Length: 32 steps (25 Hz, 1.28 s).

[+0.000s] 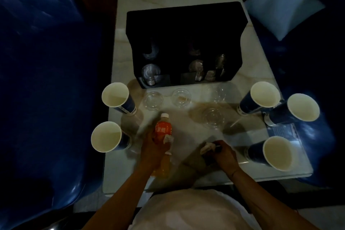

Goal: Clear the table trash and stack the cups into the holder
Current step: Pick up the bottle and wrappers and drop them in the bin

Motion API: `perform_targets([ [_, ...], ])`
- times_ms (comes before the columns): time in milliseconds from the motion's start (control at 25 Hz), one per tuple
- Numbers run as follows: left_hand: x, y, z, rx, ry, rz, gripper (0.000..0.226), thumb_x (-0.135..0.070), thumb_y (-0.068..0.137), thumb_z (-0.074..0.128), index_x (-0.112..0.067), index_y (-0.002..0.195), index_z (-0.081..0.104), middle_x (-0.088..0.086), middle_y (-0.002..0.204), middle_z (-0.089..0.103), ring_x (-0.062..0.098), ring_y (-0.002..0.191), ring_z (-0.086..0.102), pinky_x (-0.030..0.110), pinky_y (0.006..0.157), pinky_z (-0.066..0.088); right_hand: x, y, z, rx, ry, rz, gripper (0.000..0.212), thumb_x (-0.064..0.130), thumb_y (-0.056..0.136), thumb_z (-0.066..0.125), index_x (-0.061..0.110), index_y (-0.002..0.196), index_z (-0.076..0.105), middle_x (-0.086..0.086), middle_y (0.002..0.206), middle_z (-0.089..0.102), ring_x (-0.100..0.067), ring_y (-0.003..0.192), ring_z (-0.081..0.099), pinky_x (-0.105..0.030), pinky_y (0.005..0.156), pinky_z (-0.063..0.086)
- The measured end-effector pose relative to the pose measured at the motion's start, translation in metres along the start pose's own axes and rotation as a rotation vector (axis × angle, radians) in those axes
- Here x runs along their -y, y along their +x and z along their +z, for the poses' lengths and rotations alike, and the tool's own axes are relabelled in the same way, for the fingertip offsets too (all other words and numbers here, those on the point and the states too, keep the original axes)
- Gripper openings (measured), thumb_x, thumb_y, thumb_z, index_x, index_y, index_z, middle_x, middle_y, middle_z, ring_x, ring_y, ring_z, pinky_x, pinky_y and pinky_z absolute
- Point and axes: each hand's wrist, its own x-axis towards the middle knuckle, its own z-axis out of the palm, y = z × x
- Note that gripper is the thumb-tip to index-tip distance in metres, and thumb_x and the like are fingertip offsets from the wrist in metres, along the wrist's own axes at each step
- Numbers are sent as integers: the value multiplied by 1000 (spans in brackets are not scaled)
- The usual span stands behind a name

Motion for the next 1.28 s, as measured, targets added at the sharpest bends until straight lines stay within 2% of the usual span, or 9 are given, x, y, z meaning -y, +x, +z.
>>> perform_targets([
  [80,6,0,2,111,-24,-35,79,-30,78,79,-26,144,36,5,123,60,22,102,62,40,84,56,-4,-7,1,30,-10,39,34,26,84,71,12,113,61,-10,110,69,-27,104,64,-30,90,46],
  [160,9,-1,6,203,-9,-53,83,-32,76,80,-28,145,34,8,129,58,29,110,60,54,91,53,-9,-18,-1,32,86,91,36,23,78,77,15,109,61,-7,106,68,-26,101,64,-33,90,49],
  [320,15,-16,14,367,11,2,82,-34,76,81,-36,142,32,-10,112,60,11,93,64,31,66,55,-30,-46,0,-20,342,163,36,8,71,80,15,102,63,-8,90,70,-26,83,67,-39,78,57],
  [480,22,-40,31,455,-10,29,74,-18,79,78,-29,140,37,6,127,59,18,102,64,37,74,59,-62,-76,-6,-69,464,166,33,-3,75,76,2,104,63,0,74,67,-11,65,62,-12,54,51],
  [600,23,-57,48,523,86,54,76,-18,79,79,-26,142,37,8,134,56,23,110,61,44,86,57,-87,-97,-16,-85,502,219,30,-4,78,74,11,100,60,2,71,63,-6,60,60,-9,48,47],
  [720,20,-71,66,629,295,93,84,-37,76,79,-32,146,32,3,139,51,26,120,55,52,99,48,-118,-117,-25,-140,610,312,31,-8,76,74,12,95,59,-1,64,60,0,44,58,-12,42,46],
  [880,16,-84,87,742,406,120,86,-44,66,80,-34,141,38,2,135,56,24,116,59,52,99,49,-162,-143,-36,-162,708,360,32,-3,78,75,11,104,62,-5,70,65,-7,53,64,-18,49,51],
  [1120,27,-122,139,884,450,102,60,-36,68,81,-47,117,49,-5,126,61,16,107,65,40,86,57,-230,-180,-53,-233,735,386,28,2,79,74,23,94,62,-3,79,66,-9,62,61,-11,45,45],
  [1280,30,-142,189,923,561,158,69,-40,67,81,-43,125,45,-4,126,59,19,110,62,48,92,54,-266,-199,-62,-284,847,476,33,2,79,74,20,103,60,-1,83,65,-17,75,64,-20,57,49],
])
